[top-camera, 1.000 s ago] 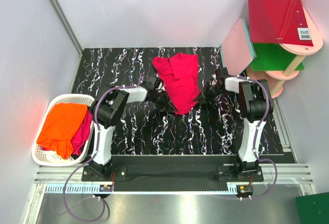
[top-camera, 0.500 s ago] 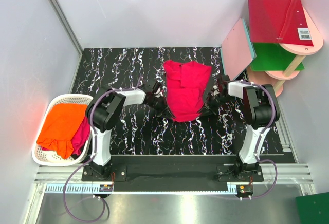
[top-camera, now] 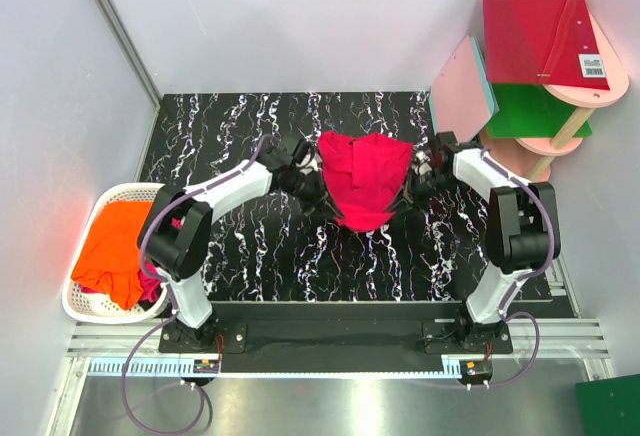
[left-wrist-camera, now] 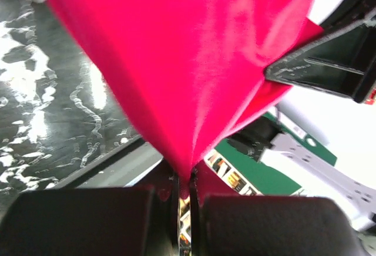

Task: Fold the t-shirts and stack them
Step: Fold the long partially folded tshirt into a neat square

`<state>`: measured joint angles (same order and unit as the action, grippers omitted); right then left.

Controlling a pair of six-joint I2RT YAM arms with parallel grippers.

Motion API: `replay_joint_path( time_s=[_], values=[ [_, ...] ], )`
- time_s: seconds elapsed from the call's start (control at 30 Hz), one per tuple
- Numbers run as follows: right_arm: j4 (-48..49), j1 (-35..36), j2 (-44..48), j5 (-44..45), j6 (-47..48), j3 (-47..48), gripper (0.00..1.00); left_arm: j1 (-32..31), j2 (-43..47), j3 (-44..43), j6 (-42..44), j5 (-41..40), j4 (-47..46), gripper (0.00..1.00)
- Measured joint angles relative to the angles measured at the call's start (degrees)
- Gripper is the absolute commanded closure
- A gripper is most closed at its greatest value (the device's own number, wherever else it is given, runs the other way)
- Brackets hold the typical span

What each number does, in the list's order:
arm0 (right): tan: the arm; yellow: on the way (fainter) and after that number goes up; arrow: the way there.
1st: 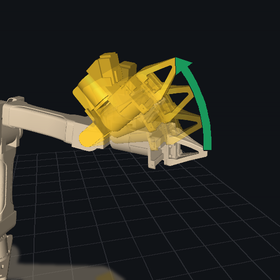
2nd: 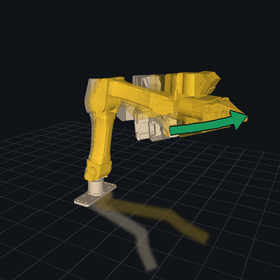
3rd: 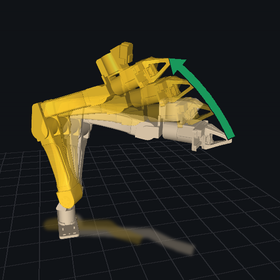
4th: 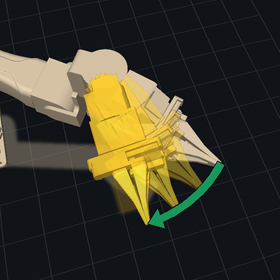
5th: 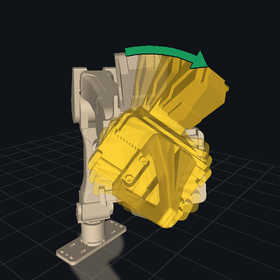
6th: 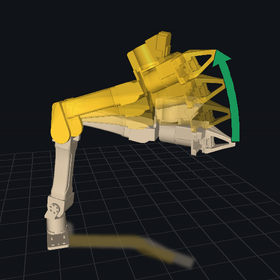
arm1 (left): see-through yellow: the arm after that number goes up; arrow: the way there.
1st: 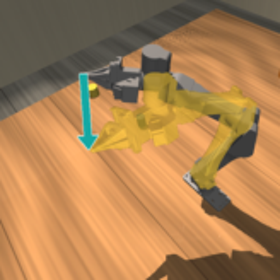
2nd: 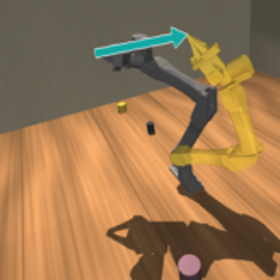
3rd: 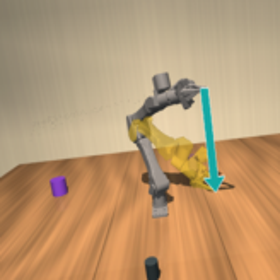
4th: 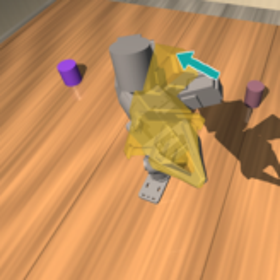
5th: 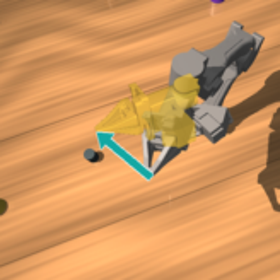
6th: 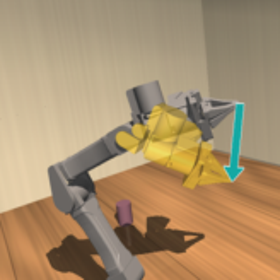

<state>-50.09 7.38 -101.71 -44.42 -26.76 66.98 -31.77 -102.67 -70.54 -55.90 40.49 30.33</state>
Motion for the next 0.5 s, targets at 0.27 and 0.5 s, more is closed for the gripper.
replay_joint_path(
  time_s=[0.27, 0.5],
  values=[
    [-2.32, 0.00, -7.02, -0.81, 0.70, 19.82, 0.96, 1.40, -3.67, -14.58, -0.07, 0.13, 2.10, 0.98],
    [-2.36, -0.04, -21.44, 0.26, 1.07, 35.93, 0.94, 5.22, -15.61, -24.26, -0.50, 1.53, 2.23, 0.94]
  ],
)
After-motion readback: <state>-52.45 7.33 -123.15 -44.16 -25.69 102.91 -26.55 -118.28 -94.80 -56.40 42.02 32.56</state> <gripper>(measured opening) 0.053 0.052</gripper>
